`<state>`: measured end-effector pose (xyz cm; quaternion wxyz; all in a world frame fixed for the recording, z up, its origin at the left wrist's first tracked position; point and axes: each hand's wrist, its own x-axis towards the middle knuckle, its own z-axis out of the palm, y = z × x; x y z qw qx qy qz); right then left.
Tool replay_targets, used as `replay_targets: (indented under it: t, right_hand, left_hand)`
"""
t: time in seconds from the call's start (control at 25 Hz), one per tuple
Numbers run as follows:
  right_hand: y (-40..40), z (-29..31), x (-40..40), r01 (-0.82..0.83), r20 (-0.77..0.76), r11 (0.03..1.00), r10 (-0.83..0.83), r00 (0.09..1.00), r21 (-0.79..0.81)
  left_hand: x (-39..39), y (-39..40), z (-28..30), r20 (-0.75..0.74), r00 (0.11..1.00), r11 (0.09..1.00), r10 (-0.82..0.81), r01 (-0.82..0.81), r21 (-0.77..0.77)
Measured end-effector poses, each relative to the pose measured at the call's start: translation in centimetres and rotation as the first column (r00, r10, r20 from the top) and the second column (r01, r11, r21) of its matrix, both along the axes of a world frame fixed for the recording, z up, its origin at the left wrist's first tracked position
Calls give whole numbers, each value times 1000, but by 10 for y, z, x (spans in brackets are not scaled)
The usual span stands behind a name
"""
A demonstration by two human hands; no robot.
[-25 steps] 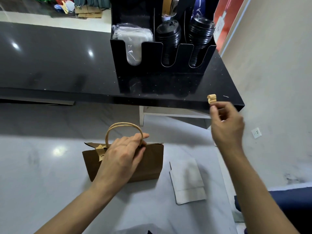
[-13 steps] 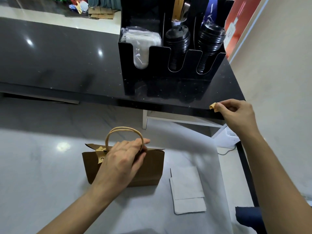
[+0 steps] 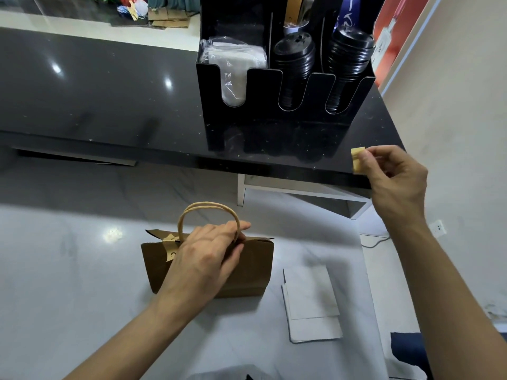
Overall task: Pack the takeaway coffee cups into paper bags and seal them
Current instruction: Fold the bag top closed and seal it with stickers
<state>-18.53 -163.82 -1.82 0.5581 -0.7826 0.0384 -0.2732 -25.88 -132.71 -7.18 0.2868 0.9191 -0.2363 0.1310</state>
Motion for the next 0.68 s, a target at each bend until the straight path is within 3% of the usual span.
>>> replay_targets:
  t: [0.08, 0.2, 0.28, 0.48, 0.68]
  right_hand:
    - [19, -4, -9, -119, -29, 992, 120, 992, 34]
    - [44, -23, -26, -279, -130, 944, 259, 957, -175]
    - [60, -36, -35, -347, -182, 917, 314, 932, -194]
    - [100, -55, -46, -423, -231, 893, 448, 864, 150]
    - [116, -63, -56, -430, -276, 860, 499, 822, 275]
  left_hand:
    - [0, 0, 1, -4, 1000, 1000, 1, -1, 3]
    - [0, 0, 2, -13, 1000, 1000, 0, 0, -4]
    - [-1, 0, 1, -15, 1000, 1000, -4, 4, -17]
    - [-1, 2, 0, -27, 999, 1000, -21, 21, -21]
    - [-3, 2, 1, -28, 1000, 1000, 4, -4, 3]
